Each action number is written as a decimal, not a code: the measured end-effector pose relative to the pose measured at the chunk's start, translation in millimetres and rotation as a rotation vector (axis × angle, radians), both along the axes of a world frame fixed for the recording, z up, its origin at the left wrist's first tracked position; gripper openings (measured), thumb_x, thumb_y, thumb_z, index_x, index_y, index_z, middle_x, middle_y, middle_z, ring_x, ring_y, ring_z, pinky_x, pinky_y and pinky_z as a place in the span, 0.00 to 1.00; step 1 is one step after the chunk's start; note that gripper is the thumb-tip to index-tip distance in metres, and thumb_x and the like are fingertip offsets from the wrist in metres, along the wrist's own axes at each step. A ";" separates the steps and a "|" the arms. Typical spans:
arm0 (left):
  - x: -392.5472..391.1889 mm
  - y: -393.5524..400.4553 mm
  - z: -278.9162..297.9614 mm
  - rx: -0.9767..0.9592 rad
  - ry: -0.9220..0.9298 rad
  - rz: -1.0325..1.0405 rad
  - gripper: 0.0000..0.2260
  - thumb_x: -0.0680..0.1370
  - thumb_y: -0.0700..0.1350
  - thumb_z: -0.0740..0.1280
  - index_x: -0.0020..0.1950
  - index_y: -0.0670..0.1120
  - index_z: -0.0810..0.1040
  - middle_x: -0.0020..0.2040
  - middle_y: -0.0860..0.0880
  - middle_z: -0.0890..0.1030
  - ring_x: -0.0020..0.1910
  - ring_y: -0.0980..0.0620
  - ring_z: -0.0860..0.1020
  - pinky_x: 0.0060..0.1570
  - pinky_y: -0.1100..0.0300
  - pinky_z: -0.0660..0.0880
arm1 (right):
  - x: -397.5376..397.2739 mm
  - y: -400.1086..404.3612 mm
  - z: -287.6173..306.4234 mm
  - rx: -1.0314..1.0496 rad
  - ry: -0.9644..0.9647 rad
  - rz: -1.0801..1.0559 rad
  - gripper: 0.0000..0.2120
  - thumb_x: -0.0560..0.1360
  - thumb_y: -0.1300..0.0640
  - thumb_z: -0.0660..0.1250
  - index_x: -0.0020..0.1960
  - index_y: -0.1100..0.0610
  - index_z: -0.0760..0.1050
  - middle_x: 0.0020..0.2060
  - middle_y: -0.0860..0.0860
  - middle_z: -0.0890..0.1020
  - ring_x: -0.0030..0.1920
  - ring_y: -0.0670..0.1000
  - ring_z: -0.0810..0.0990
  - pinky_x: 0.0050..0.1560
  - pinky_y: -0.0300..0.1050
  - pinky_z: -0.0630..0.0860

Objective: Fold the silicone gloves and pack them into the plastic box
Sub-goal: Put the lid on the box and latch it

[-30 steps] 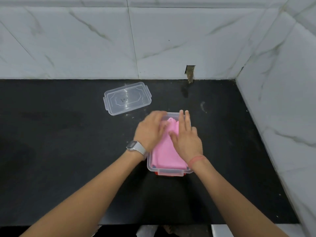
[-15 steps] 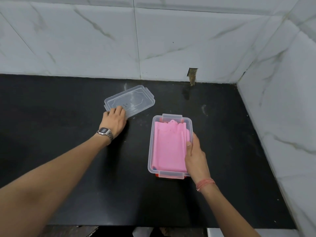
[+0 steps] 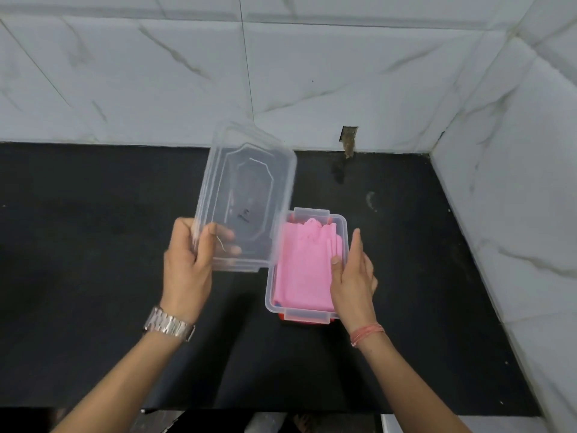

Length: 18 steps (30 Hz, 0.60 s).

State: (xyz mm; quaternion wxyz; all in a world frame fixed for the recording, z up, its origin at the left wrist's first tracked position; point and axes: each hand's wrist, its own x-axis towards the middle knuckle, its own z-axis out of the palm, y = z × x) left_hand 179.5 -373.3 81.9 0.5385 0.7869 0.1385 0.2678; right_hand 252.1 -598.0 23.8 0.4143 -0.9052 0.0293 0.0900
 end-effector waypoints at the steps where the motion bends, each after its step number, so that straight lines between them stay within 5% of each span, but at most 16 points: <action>1: -4.2 -11.9 -0.9 -0.166 -0.022 -0.031 0.08 0.80 0.56 0.60 0.46 0.53 0.69 0.43 0.48 0.84 0.35 0.49 0.84 0.30 0.59 0.79 | -2.4 1.2 5.0 0.057 -0.063 0.014 0.29 0.82 0.43 0.53 0.78 0.42 0.43 0.76 0.47 0.60 0.75 0.52 0.61 0.73 0.63 0.60; 4: -11.8 -44.1 -12.0 -0.385 0.048 -0.065 0.10 0.78 0.56 0.61 0.46 0.51 0.70 0.44 0.46 0.82 0.35 0.43 0.83 0.29 0.51 0.80 | -4.9 4.2 26.9 0.499 -0.081 0.032 0.27 0.80 0.37 0.54 0.76 0.33 0.48 0.72 0.31 0.62 0.73 0.41 0.63 0.72 0.57 0.65; 7: -15.8 -64.4 -25.1 -0.242 0.181 -0.080 0.05 0.79 0.53 0.61 0.49 0.54 0.72 0.43 0.53 0.81 0.36 0.54 0.82 0.32 0.56 0.78 | 1.2 0.2 37.5 0.747 -0.021 0.068 0.26 0.79 0.43 0.63 0.75 0.36 0.58 0.68 0.29 0.69 0.69 0.39 0.70 0.68 0.53 0.73; 13: -15.1 -73.8 -37.3 0.364 0.353 -0.121 0.15 0.80 0.58 0.55 0.61 0.53 0.73 0.49 0.56 0.73 0.43 0.60 0.76 0.33 0.68 0.68 | 7.1 -14.4 22.8 0.649 -0.059 0.017 0.20 0.80 0.56 0.64 0.68 0.39 0.70 0.59 0.38 0.80 0.59 0.43 0.80 0.54 0.47 0.81; 18: -18.9 -74.9 -47.9 0.465 0.440 -0.100 0.19 0.81 0.56 0.53 0.69 0.52 0.69 0.53 0.56 0.68 0.39 0.61 0.74 0.31 0.72 0.64 | 4.1 -12.0 3.4 0.449 -0.023 -0.018 0.24 0.81 0.63 0.58 0.71 0.40 0.67 0.62 0.42 0.78 0.63 0.47 0.78 0.60 0.55 0.79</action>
